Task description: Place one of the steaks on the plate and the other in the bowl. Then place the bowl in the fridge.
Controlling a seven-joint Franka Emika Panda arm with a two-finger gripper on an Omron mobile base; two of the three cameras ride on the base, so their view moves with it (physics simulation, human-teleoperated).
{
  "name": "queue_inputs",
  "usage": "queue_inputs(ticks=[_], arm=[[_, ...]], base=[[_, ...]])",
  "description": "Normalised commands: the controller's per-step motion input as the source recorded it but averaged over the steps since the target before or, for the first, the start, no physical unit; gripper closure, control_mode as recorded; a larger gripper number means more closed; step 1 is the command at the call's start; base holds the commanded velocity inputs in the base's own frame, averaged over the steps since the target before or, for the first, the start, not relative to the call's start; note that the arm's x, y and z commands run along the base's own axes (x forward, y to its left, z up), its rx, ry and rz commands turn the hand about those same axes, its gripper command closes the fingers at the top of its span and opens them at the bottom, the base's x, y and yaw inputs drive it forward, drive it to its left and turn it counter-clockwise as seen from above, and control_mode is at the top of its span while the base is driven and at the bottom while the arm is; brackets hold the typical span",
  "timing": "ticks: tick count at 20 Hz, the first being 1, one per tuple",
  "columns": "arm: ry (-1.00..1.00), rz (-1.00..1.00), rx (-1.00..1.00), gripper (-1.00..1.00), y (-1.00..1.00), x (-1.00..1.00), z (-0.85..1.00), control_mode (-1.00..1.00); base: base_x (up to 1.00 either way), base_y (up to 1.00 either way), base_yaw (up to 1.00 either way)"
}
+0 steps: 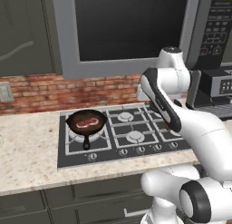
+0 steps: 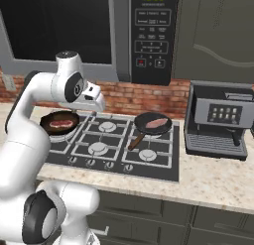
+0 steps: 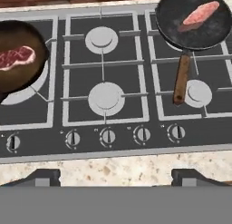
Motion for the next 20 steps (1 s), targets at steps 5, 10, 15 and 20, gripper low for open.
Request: queue_inputs(ticks=[5, 10, 15, 20], arm=[[0.00, -0.42, 0.01, -1.00, -0.88, 0.12, -0.35, -1.00], [0.03, -0.36, 0.00, -1.00, -0.75, 0.34, -0.41, -1.00], [0.00, -0.13, 0.00, -1.00, -0.37, 0.46, -0.26, -1.00], [0.01, -0.07, 0.00, -1.00, -0.28, 0.56, -0.14, -1.00]], base=[[0.00, 0.00, 0.00], [0.00, 0.00, 0.00], [0.00, 0.00, 0.00], [0.00, 0.00, 0.00]])
